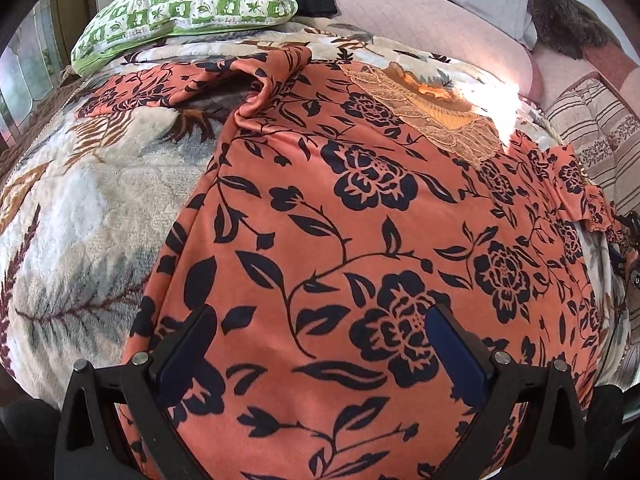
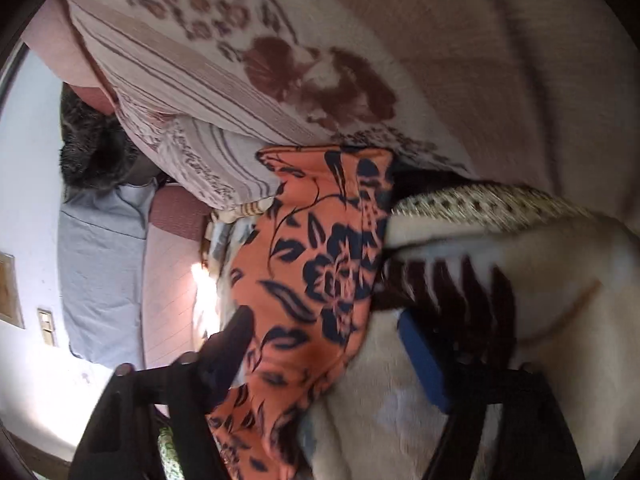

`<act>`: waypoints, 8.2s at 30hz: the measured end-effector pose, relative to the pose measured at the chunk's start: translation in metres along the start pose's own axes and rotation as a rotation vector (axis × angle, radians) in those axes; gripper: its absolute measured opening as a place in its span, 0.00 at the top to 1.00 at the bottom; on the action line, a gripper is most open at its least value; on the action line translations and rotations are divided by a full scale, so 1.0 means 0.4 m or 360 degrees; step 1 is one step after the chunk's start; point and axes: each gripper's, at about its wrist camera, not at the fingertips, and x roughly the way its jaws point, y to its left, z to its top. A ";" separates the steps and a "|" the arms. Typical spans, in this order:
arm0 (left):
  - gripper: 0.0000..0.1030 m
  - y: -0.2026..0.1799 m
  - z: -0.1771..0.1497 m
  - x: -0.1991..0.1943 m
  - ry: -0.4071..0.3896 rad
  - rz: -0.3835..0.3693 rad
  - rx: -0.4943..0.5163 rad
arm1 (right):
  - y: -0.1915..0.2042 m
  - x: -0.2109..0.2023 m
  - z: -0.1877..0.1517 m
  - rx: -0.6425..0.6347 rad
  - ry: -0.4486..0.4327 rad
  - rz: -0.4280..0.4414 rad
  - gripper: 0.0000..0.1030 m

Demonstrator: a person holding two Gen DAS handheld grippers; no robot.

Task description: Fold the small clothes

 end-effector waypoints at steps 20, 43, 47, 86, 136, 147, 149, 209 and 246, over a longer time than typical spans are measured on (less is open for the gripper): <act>0.00 0.197 -0.020 -0.063 -0.0215 -0.0089 -0.0287 | 0.841 -0.162 -0.678 -0.1521 0.0060 0.0555 0.95; 0.00 0.169 0.065 -0.079 -0.0241 -0.0233 -0.0263 | 0.411 0.016 -0.746 -0.0968 0.0588 0.0406 0.00; 0.00 0.098 0.190 -0.037 -0.0193 -0.0460 -0.0259 | 0.309 -0.024 -0.702 -0.0862 0.0650 0.0486 0.00; 0.95 0.035 0.351 0.201 0.0033 0.0134 -0.0103 | 0.278 -0.055 -0.655 -0.1019 0.0443 0.0450 0.00; 0.34 0.753 0.361 0.098 -0.0390 -0.0486 -0.1249 | 0.333 -0.025 -0.960 -0.1679 0.0610 0.0114 0.23; 0.34 0.838 0.420 0.200 -0.0382 -0.0428 -0.1457 | 0.247 0.031 -0.949 -0.1499 0.0658 0.0079 0.22; 0.34 0.837 0.434 0.205 -0.0367 -0.0384 -0.1460 | 0.249 0.031 -0.950 -0.1501 0.0655 0.0082 0.22; 0.33 0.193 0.316 0.192 -0.0209 -0.0085 0.0022 | 0.545 0.224 -0.741 -0.2036 0.0279 -0.0541 0.85; 0.23 0.281 -0.129 -0.150 0.0016 -0.0192 -0.0120 | 0.035 -0.356 -0.668 -0.1381 0.1001 -0.0174 0.11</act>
